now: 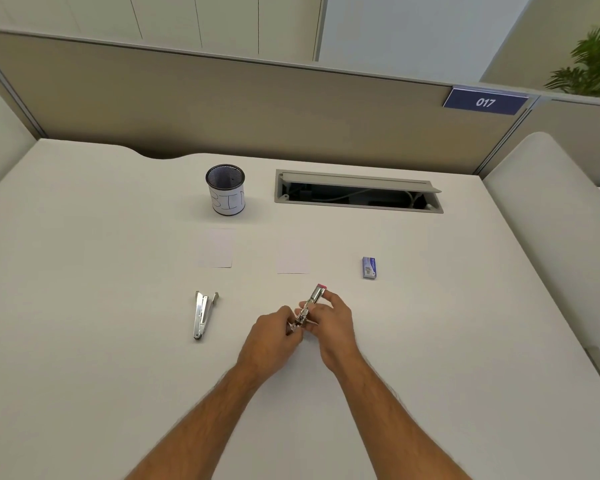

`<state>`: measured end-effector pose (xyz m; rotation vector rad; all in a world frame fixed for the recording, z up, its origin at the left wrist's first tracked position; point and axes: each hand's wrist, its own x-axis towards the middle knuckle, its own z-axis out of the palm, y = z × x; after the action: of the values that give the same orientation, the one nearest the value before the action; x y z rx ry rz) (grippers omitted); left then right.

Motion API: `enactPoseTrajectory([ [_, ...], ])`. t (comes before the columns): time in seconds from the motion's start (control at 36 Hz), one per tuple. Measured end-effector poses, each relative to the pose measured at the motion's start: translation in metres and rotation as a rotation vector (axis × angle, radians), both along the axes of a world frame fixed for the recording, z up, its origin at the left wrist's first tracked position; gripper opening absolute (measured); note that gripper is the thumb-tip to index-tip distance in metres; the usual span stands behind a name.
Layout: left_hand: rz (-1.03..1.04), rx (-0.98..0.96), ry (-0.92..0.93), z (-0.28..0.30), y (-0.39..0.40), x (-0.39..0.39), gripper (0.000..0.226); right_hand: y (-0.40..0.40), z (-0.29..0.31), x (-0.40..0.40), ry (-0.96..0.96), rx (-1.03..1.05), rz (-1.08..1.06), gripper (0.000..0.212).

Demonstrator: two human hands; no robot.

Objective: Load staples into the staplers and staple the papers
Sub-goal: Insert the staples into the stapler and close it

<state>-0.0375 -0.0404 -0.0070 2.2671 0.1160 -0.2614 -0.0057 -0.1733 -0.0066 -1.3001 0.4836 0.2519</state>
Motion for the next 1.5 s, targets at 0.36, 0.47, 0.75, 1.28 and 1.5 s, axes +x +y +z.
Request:
enactPoseTrajectory([
  [0.36, -0.105, -0.076, -0.013, 0.013, 0.017, 0.01, 0.04, -0.016, 0.003, 0.003, -0.226, -0.479, 0.358, 0.039],
  [0.47, -0.076, -0.124, 0.005, 0.017, 0.021, 0.014, 0.052, -0.018, 0.008, 0.002, -0.238, -0.553, 0.465, 0.037],
  [0.75, -0.107, -0.14, 0.057, 0.019, 0.034, 0.018, 0.074, -0.024, 0.016, 0.002, -0.271, -0.706, 0.648, 0.036],
  [1.28, -0.055, -0.021, -0.017, 0.024, 0.029, 0.018, 0.016, -0.021, 0.03, -0.001, -0.433, -0.969, 0.836, 0.023],
  [1.5, -0.087, -0.038, 0.017, 0.018, 0.027, 0.023, 0.047, -0.016, 0.027, -0.007, -0.403, -1.022, 0.77, 0.024],
])
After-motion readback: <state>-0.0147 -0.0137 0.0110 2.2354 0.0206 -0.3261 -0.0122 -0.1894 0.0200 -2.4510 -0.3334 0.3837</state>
